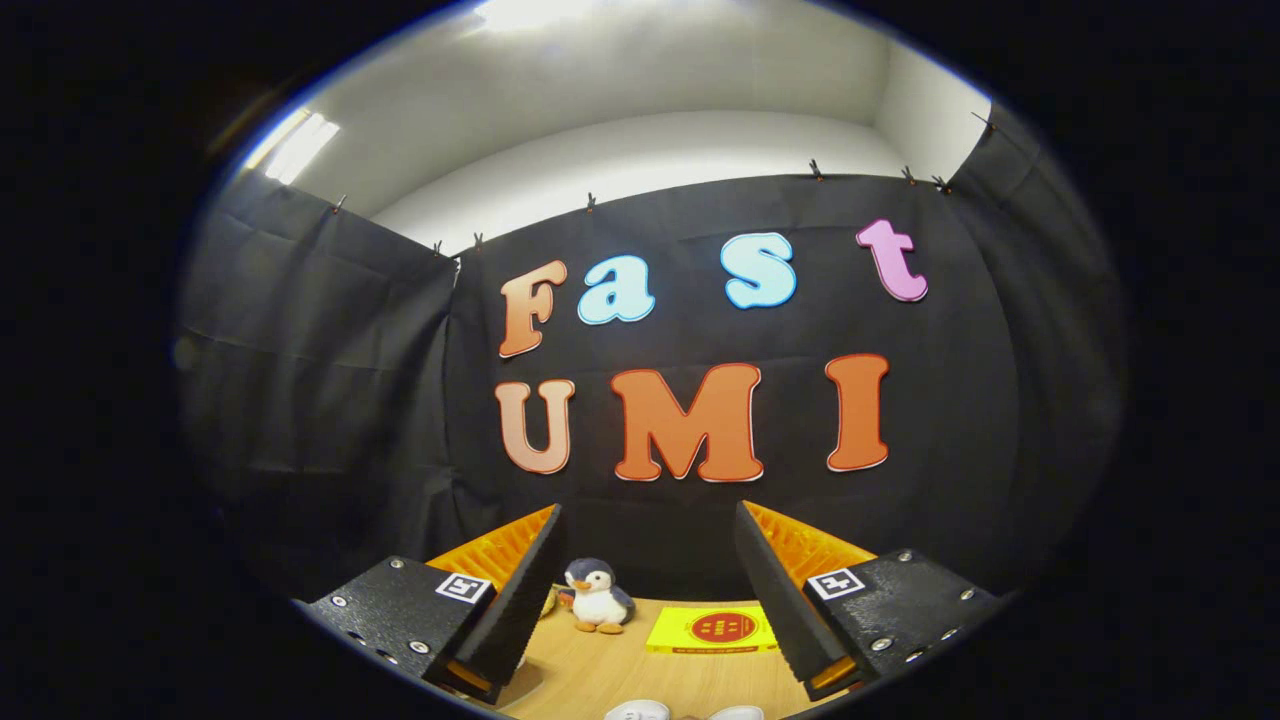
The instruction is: Open the storage box then place both shoes into the box .Put the left shoe in first, then the right shoe, with the right side of both shoes facing outward in a uniform manner.
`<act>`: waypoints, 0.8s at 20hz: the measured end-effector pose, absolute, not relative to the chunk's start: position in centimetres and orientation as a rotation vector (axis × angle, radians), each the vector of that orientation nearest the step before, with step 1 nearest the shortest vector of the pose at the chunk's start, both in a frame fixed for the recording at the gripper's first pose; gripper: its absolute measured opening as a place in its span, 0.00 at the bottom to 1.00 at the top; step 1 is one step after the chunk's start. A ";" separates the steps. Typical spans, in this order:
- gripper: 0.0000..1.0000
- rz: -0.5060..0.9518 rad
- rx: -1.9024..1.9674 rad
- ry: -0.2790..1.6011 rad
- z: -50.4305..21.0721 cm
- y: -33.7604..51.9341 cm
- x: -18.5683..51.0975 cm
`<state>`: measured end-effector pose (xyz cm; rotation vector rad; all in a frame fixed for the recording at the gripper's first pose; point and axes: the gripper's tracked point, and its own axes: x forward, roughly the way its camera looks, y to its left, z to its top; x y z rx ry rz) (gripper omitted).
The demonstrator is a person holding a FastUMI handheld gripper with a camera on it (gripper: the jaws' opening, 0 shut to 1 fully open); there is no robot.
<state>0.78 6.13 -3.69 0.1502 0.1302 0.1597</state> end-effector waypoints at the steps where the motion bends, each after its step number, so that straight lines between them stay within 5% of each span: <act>1: 0.99 0.189 0.176 0.165 -4.8 7.2 0.5; 16: 0.97 0.493 0.460 0.768 -22.4 19.2 -6.3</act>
